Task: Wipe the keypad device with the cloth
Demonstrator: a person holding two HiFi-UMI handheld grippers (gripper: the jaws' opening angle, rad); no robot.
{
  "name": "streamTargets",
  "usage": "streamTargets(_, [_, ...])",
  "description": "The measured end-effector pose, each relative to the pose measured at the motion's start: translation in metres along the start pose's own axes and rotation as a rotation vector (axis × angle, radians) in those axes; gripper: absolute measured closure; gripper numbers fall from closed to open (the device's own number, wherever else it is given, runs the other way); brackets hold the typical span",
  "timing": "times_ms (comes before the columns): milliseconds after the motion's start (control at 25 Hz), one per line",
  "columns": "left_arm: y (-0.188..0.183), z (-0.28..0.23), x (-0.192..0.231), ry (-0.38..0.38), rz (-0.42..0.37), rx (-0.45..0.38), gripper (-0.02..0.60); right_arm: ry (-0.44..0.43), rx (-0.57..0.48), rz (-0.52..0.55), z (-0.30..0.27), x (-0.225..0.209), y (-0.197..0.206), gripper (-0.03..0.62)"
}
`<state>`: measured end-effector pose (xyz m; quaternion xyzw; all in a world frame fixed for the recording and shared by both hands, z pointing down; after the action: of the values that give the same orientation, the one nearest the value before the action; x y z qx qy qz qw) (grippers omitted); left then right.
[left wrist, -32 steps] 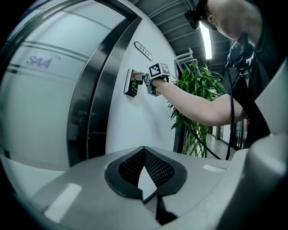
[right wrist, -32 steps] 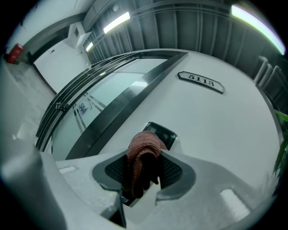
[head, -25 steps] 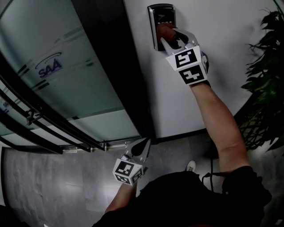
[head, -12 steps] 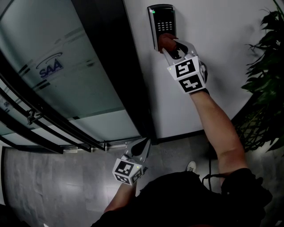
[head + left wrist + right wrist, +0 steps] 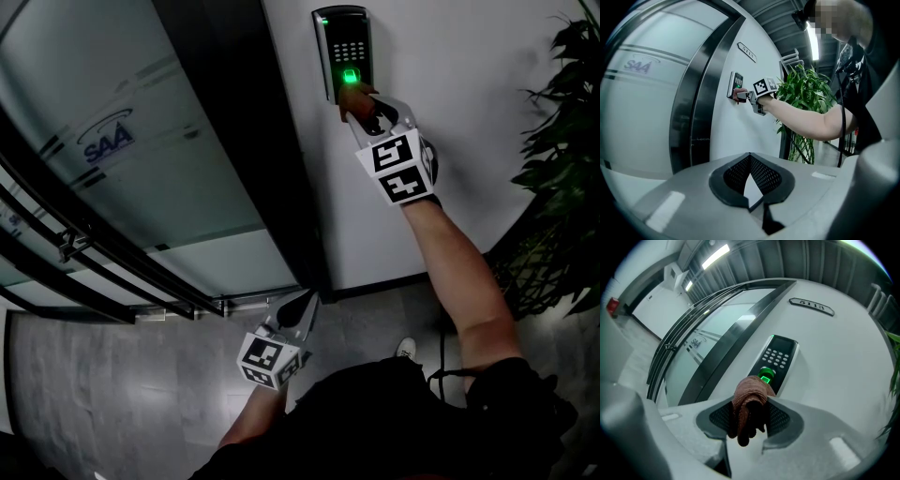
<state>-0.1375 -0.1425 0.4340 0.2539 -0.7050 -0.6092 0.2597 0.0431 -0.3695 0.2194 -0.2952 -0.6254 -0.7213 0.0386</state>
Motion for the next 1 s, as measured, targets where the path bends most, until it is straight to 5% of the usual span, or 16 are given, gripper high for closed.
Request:
streamTargets(640, [-0.006,-0.001,0.003,-0.024,-0.009,-0.036,0.566,-0.059,0.086,-0.059,0.004,0.016,0.044,0.448])
streamTargets(1000, [-0.006,0.009,0.006,0.046,-0.009,-0.029,0.566,-0.099,0.041,-0.134,0.068,0.042,0.051,0.447])
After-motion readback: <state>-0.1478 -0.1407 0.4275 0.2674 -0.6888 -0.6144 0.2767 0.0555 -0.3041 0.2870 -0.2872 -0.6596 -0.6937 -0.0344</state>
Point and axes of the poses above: the fingertips, and each gripper's own axes: z backward along the fingers, x to its left, y out of its underside, the point moved 7 cm from there along z, backward along the fingers, and after that the axes turned 3 degrees about -z, right-handed, at the moved point
